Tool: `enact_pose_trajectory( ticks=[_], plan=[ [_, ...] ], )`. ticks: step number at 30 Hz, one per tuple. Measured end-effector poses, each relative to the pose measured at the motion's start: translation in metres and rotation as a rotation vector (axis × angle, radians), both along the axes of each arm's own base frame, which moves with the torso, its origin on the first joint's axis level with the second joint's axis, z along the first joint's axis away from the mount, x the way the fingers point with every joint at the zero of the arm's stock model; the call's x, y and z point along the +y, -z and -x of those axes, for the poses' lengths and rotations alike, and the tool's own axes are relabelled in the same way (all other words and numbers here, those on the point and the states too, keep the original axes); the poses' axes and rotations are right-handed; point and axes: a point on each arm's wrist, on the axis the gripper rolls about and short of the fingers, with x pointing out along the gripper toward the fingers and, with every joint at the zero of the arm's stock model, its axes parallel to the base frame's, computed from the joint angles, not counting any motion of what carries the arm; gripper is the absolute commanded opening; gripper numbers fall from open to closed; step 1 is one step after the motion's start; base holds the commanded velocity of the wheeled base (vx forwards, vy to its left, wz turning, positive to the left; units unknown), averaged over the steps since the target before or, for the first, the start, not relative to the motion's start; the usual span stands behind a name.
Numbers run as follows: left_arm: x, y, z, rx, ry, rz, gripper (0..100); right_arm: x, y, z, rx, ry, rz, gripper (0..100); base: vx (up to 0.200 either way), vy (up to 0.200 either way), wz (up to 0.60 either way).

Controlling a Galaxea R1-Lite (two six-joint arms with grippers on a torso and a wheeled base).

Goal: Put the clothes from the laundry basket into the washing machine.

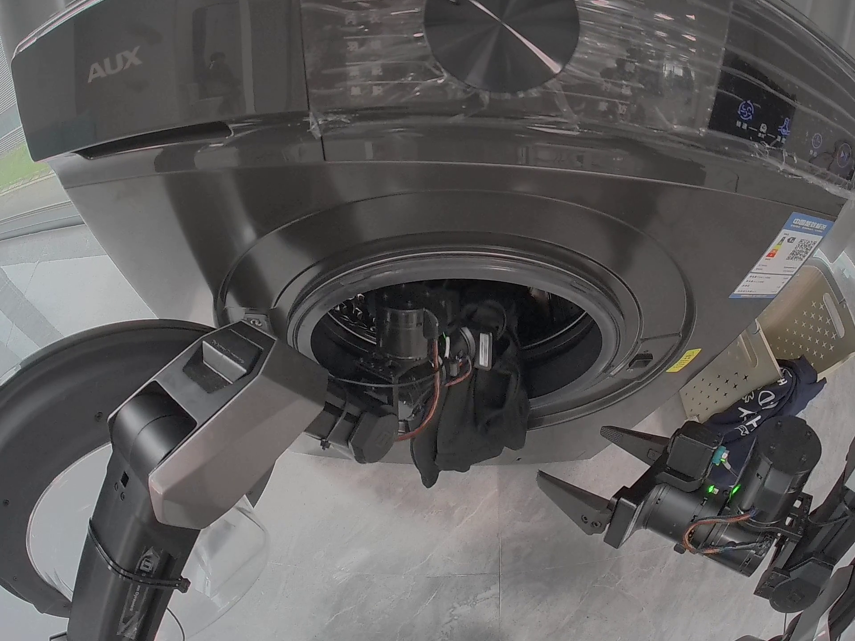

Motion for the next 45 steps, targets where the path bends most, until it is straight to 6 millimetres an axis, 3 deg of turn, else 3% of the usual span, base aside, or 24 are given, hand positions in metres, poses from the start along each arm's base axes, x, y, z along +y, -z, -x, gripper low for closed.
enact_pose_trajectory(
  ticks=[6, 7, 10, 15, 21, 33, 40, 41, 45],
  plan=[
    [0.000, -0.042, -0.020, -0.110, -0.061, 0.114, 0, 0.000, 0.000, 0.000, -0.001, 0.000, -0.001, 100, 0.000, 0.000, 0.00],
    [0.002, -0.049, -0.024, -0.125, -0.071, 0.130, 100, 0.000, 0.000, 0.000, -0.002, 0.000, -0.001, 100, 0.000, 0.000, 0.00],
    [0.004, -0.066, -0.031, -0.162, -0.090, 0.171, 100, 0.001, -0.001, 0.000, -0.002, -0.003, -0.002, 100, 0.000, 0.000, 0.00],
    [0.004, -0.071, -0.035, -0.166, -0.104, 0.191, 100, 0.001, -0.001, 0.000, -0.004, -0.004, -0.004, 100, 0.000, 0.000, 0.00],
    [0.001, -0.048, -0.022, -0.062, -0.090, 0.128, 100, 0.001, -0.001, 0.000, -0.006, -0.004, -0.005, 100, 0.000, 0.000, 0.00],
    [0.008, -0.010, 0.038, 0.164, 0.016, -0.039, 100, 0.002, -0.002, 0.000, -0.009, -0.007, -0.007, 100, 0.000, 0.000, 0.00],
    [0.007, 0.005, 0.041, 0.184, 0.030, -0.056, 100, 0.003, -0.002, 0.001, -0.010, -0.009, -0.008, 100, 0.000, 0.000, 0.00],
    [0.006, 0.008, 0.041, 0.188, 0.031, -0.059, 0, 0.003, -0.002, 0.000, -0.010, -0.009, -0.008, 100, 0.000, 0.000, 0.00],
    [0.003, 0.014, 0.034, 0.171, 0.029, -0.045, 0, 0.003, -0.002, 0.000, -0.010, -0.009, -0.009, 100, 0.000, 0.000, 0.00]
  ],
)
